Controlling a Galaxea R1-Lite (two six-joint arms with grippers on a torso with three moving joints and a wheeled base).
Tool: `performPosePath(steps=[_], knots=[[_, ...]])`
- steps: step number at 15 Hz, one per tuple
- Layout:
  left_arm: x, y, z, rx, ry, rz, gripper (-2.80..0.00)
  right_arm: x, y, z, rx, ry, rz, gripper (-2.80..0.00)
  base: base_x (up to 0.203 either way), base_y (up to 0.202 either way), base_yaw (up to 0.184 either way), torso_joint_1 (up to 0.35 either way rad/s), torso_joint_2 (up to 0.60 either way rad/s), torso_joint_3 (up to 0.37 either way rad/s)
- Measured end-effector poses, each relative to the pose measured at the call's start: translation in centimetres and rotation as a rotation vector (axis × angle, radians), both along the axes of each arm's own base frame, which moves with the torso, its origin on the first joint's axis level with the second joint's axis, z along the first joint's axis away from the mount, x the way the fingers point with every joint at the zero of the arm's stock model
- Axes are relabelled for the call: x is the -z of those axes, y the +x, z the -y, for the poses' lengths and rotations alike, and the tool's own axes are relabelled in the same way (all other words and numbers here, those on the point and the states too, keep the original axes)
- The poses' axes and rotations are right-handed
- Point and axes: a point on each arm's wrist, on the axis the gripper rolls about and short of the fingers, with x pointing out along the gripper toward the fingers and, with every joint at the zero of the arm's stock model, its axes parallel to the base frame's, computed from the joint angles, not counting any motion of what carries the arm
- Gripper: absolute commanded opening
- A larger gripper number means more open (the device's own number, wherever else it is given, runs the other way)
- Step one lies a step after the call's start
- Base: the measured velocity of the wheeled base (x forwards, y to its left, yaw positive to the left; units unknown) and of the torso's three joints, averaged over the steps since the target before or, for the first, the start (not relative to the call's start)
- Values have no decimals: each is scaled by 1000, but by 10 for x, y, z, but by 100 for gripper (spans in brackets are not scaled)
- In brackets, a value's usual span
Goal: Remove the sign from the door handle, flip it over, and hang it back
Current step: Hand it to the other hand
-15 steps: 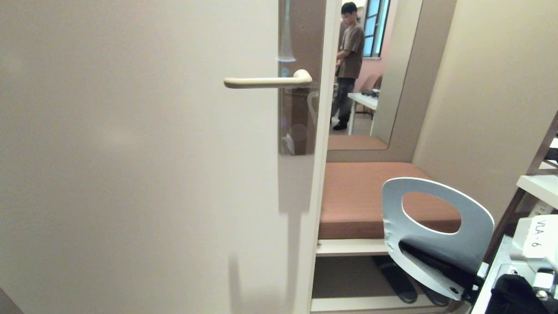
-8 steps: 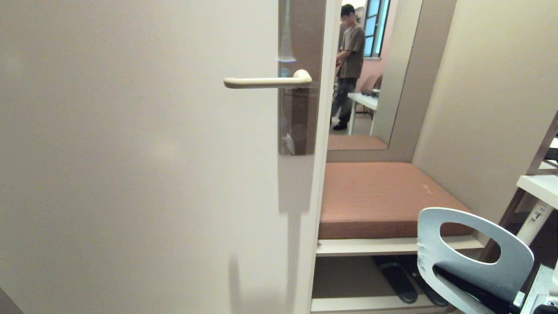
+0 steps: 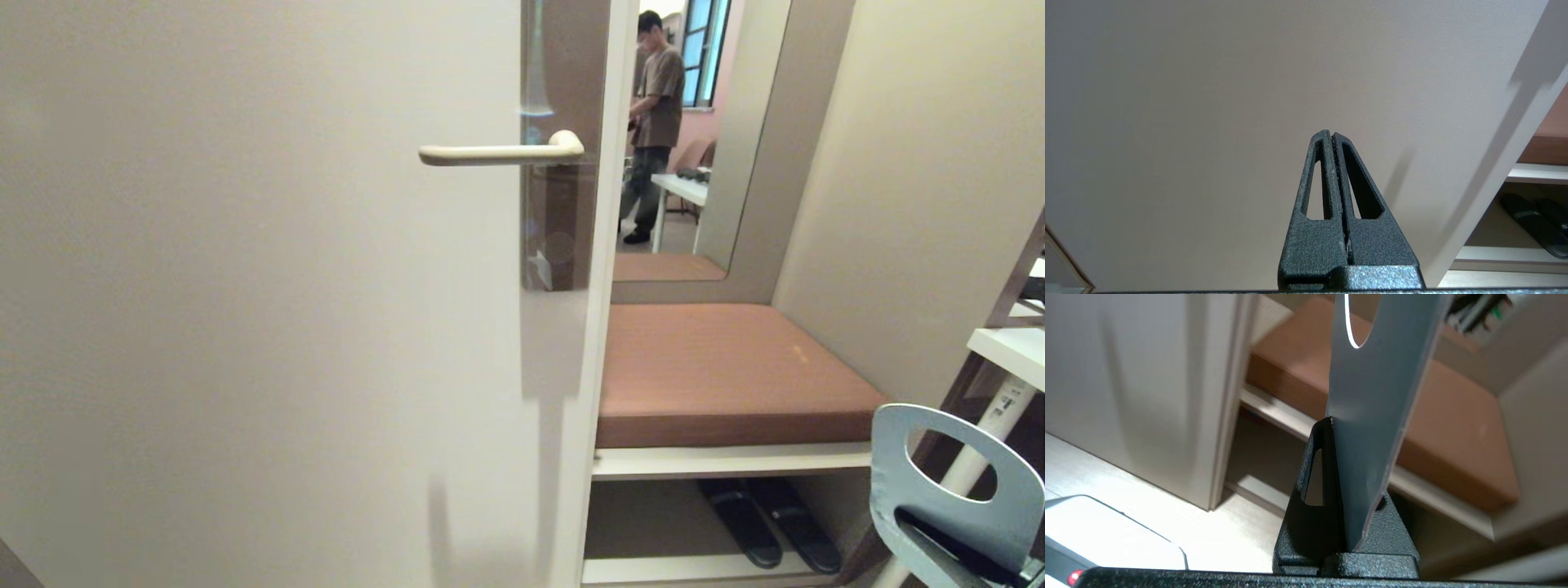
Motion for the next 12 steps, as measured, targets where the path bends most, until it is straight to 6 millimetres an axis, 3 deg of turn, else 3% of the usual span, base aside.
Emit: performPosePath(steps=[6,12], knots=[[0,0,0,0,0,0,-280,16,-31,27,110,75,-54,-280,0,0,0,0,0,0],[0,0,0,0,0,0,-280,34,-65,34,275,154,-13,-280,0,0,0,0,0,0]])
